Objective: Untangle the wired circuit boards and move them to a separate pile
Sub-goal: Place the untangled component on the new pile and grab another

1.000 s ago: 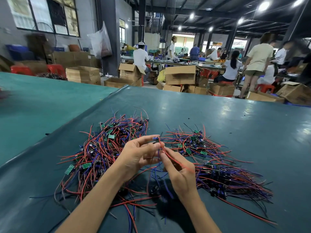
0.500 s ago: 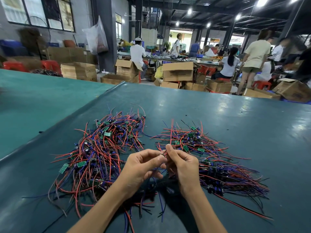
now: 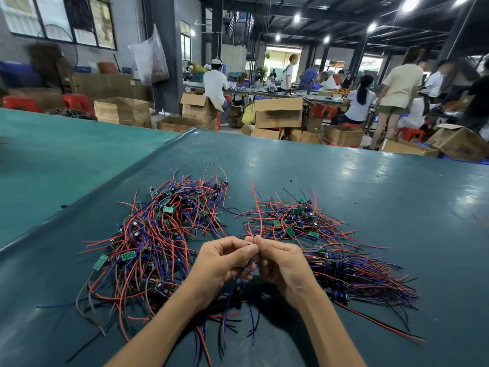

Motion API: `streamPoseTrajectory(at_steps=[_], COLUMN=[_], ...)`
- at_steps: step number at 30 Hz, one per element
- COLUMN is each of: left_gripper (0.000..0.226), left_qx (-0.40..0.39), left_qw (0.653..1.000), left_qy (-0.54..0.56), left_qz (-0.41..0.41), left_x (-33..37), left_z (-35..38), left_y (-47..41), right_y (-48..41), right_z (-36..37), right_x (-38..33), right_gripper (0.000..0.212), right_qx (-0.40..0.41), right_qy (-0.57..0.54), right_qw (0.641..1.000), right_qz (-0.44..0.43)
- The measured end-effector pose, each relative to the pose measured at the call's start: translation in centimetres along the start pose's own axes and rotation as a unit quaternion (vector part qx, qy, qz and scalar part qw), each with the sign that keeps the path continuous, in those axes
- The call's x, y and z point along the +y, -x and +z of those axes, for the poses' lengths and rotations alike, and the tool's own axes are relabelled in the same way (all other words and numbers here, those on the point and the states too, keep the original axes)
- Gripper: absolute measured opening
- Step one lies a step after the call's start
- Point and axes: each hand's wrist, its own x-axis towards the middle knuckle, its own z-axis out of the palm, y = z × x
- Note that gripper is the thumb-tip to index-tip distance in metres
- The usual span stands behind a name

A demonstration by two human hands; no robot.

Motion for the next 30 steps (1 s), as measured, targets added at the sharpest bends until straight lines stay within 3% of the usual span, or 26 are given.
streamPoseTrajectory(at_steps=[3, 8, 11, 24, 30], left_gripper=[0.012, 0.024, 0.015, 0.019, 0.017], left_qx=[-0.013, -0.036, -0.031, -0.003, 0.007], left_qw=[1.0, 0.999, 0.999, 0.997, 0.996], left_qy=[0.007, -0.005, -0.008, -0.008, -0.01], left_qz=[-0.005, -0.021, -0.035, -0.074, -0.083], left_x=[-0.1, -0.5, -0.5, 0.1, 0.2], left_z=[0.0, 0.1, 0.1, 0.6, 0.6], left_y=[-0.1, -0.1, -0.2, -0.2, -0.2], right_y=[0.0, -0.1, -0.2, -1.7, -3.1], right_z=[-0.3, -1.0, -1.2, -3.6, -4.2], right_x=[-0.1, -0.4, -1.0, -5.2, -6.7], right_gripper=[0.043, 0.033, 0.03, 0.016, 0.014], right_qx=[-0.007, -0.008, 0.017, 0.129, 0.127], right_qy=[0.011, 0.064, 0.076, -0.003, 0.009], right_qw=[1.0, 0.998, 0.996, 0.99, 0.992], right_qz=[0.001, -0.021, -0.037, -0.063, 0.001])
